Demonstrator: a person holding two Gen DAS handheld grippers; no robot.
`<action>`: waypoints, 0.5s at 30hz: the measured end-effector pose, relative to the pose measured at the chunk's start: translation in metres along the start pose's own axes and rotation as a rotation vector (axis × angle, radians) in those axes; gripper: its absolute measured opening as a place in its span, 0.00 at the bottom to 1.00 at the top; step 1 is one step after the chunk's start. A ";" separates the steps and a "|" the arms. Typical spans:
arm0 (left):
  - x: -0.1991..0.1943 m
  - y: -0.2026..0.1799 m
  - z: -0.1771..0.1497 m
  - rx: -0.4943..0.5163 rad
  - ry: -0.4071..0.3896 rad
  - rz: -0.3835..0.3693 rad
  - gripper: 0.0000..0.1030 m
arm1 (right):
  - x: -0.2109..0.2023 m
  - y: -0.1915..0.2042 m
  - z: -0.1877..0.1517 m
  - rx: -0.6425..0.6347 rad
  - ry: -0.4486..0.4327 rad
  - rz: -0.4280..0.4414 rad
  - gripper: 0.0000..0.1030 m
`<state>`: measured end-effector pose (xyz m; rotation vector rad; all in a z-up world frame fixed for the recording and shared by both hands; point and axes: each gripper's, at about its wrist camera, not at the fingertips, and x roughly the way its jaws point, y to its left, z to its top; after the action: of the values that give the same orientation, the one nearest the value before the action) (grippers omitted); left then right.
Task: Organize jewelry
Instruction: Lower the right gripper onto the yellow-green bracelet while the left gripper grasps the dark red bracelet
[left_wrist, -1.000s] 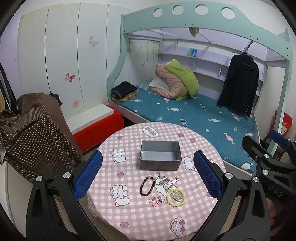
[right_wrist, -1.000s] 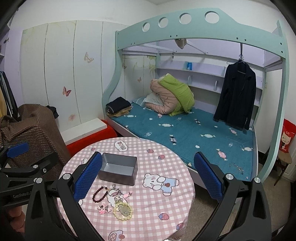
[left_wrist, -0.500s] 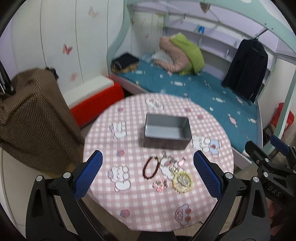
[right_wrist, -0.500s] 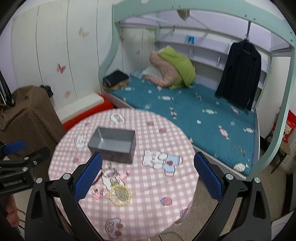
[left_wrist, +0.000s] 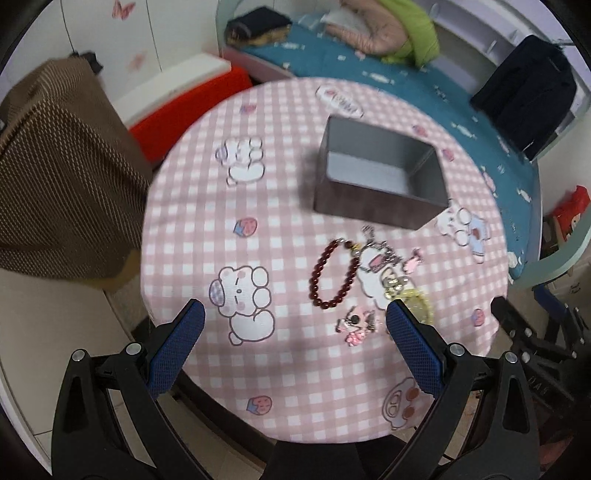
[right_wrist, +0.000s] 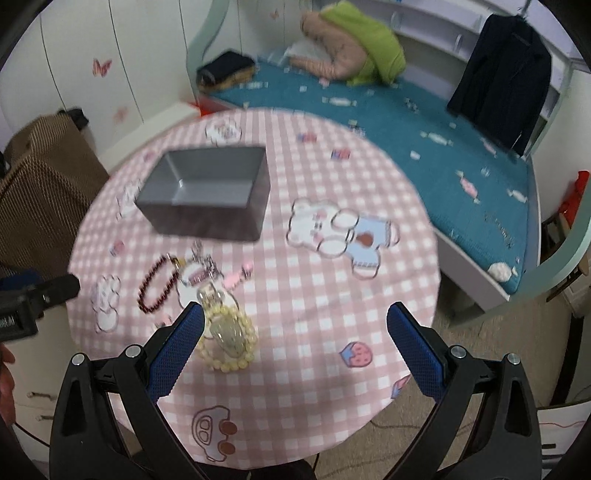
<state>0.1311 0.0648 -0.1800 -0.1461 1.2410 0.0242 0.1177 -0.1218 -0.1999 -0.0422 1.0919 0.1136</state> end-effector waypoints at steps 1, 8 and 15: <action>0.005 0.002 0.001 -0.001 0.018 -0.007 0.95 | 0.005 0.000 -0.001 -0.004 0.014 0.003 0.84; 0.050 0.003 0.015 0.032 0.090 0.027 0.95 | 0.048 0.007 -0.004 -0.060 0.126 0.026 0.63; 0.080 -0.001 0.025 0.082 0.148 0.027 0.94 | 0.072 0.019 -0.008 -0.137 0.198 0.022 0.54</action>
<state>0.1805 0.0619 -0.2471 -0.0609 1.3892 -0.0140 0.1417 -0.0989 -0.2674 -0.1675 1.2811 0.2072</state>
